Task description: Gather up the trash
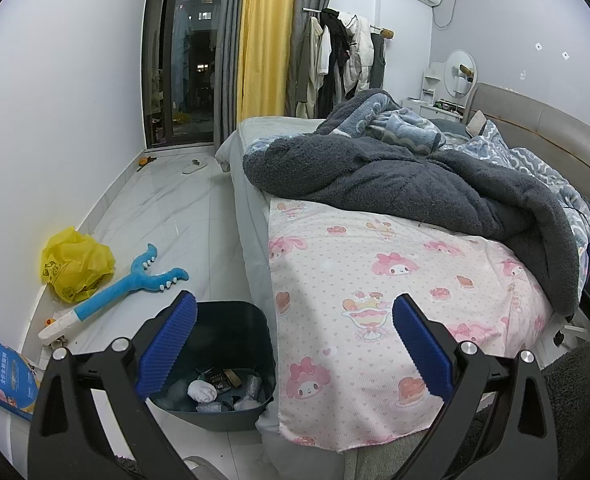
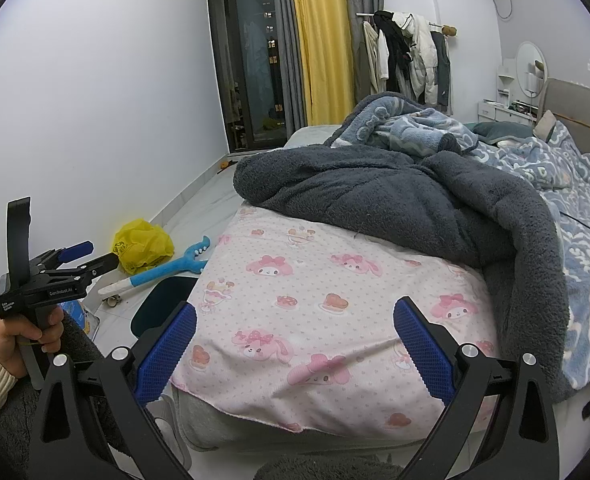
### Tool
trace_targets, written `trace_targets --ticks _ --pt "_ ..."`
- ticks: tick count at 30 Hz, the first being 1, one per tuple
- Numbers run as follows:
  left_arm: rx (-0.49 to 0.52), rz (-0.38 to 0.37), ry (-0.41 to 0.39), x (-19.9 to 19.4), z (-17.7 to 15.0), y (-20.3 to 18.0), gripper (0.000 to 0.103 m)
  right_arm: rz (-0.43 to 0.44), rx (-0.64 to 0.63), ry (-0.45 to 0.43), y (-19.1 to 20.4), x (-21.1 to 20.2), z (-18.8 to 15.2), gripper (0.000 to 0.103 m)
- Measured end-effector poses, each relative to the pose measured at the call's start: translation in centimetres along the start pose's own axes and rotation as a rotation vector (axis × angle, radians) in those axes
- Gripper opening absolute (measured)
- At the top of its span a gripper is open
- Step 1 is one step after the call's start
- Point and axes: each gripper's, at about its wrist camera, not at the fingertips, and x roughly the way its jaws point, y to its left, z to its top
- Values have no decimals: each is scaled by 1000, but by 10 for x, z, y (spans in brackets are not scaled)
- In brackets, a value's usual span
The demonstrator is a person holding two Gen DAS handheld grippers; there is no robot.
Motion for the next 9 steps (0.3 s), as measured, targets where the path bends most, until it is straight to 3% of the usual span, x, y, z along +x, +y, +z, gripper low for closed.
trace_targets --ticks 9 --pt "7 -2 2 2 -5 -4 100 1 0 0 0 0 0 100"
